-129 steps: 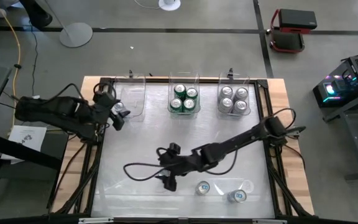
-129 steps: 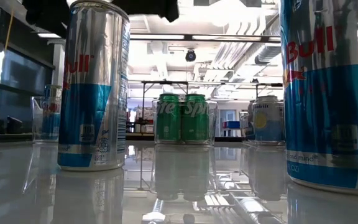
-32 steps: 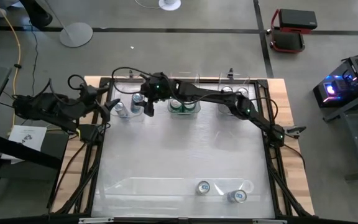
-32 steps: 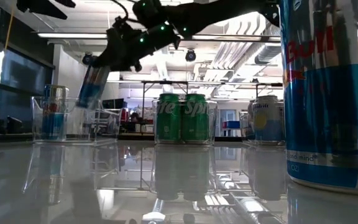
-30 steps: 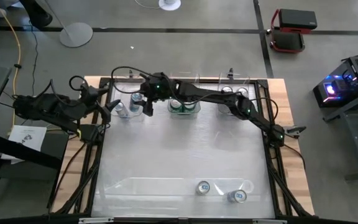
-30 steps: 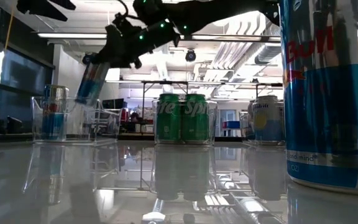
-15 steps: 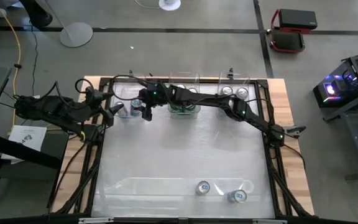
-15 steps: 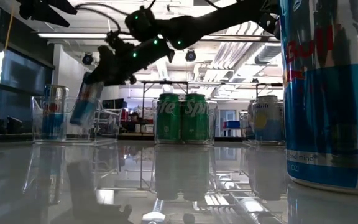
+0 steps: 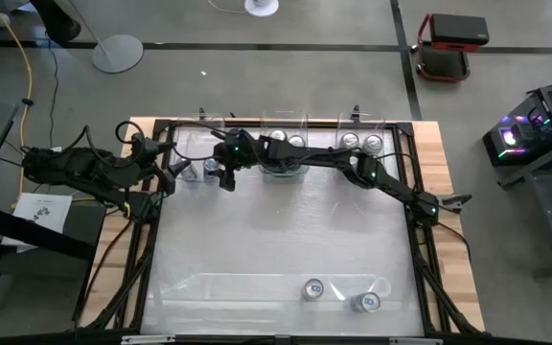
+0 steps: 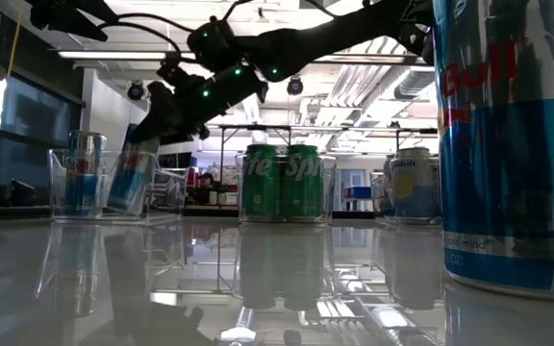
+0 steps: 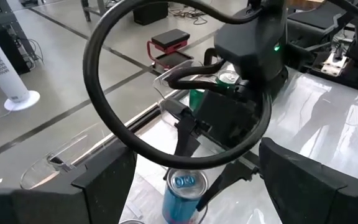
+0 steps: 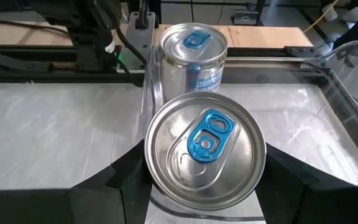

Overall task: Sort soda cans
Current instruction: Put the left blue can into the left transparent bin

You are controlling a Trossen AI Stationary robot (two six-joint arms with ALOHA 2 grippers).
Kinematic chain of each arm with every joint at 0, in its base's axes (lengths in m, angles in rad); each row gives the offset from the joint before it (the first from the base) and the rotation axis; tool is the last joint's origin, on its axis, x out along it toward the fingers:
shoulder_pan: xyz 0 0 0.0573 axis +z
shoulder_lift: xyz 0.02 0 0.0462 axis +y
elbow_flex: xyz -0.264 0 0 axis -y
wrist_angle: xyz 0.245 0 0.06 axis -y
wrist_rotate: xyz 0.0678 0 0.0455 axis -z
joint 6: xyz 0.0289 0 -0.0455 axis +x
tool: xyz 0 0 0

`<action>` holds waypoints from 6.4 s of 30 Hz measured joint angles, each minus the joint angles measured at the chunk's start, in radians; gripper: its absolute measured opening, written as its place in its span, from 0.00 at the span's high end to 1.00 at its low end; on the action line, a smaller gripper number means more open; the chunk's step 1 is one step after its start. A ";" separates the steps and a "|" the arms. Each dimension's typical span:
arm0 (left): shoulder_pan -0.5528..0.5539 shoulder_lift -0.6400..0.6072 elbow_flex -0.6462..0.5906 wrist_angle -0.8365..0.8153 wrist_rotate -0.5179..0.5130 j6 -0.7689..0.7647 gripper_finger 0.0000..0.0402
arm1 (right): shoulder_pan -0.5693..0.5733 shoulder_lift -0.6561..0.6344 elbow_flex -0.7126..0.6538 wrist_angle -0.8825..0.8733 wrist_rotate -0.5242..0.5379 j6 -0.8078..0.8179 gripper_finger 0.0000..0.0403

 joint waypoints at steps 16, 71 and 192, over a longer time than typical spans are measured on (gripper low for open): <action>0.000 0.000 0.000 0.000 -0.011 0.001 0.22 | 0.001 0.007 0.000 -0.010 -0.006 0.019 0.42; 0.000 -0.002 0.002 0.004 -0.035 -0.002 0.22 | 0.014 0.053 0.000 0.126 -0.078 0.004 0.32; -0.096 0.014 -0.118 0.215 -0.084 0.057 0.22 | 0.165 -0.228 0.000 -0.235 0.378 -0.261 0.31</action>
